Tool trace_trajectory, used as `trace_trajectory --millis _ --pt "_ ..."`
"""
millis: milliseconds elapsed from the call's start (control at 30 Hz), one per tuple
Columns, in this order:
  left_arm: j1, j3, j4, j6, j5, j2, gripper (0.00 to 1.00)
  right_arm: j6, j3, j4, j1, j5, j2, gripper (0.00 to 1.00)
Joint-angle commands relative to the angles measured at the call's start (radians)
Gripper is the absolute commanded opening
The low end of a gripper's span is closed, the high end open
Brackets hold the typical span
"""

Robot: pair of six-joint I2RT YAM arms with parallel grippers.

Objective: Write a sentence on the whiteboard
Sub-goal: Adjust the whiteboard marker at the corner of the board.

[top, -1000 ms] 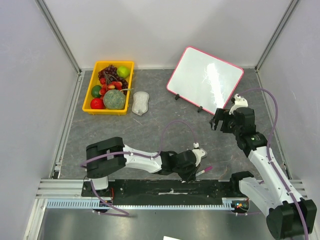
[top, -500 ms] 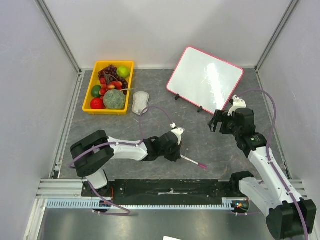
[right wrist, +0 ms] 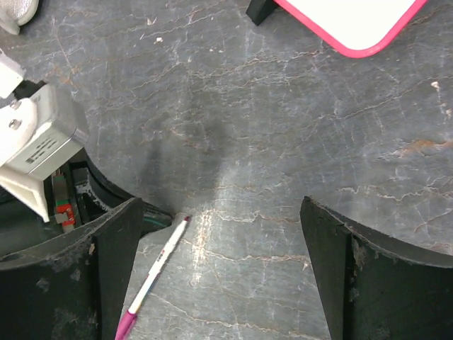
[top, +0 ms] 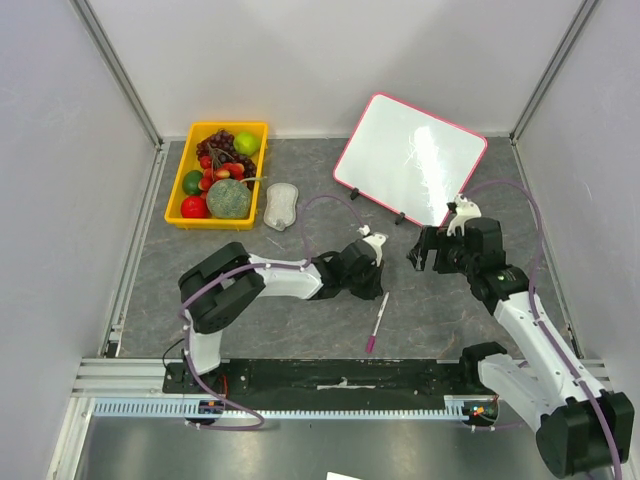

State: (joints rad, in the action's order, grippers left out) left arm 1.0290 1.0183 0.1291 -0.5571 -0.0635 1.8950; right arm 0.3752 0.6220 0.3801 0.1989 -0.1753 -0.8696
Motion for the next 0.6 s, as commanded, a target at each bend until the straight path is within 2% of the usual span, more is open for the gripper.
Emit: trace_trajectory --millis 0,100,433,567 --pt "-0.032 0.002 -0.08 0.019 -0.002 0.02 0.02 0.025 0.004 0.026 0.026 -0.012 -0.003 0.98" --pt "-0.082 -0.067 -0.082 0.014 0.005 -0.088 0.05 0.051 0.001 0.046 0.059 0.003 -0.026 0.98" --pt "-0.207 -0.23 -0.313 0.068 0.137 -0.569 0.38 0.234 0.001 0.083 0.379 0.207 -0.178 0.98" --pt "-0.241 -0.27 -0.373 0.082 0.14 -0.746 0.69 0.292 0.004 0.075 0.496 0.276 -0.219 0.98"
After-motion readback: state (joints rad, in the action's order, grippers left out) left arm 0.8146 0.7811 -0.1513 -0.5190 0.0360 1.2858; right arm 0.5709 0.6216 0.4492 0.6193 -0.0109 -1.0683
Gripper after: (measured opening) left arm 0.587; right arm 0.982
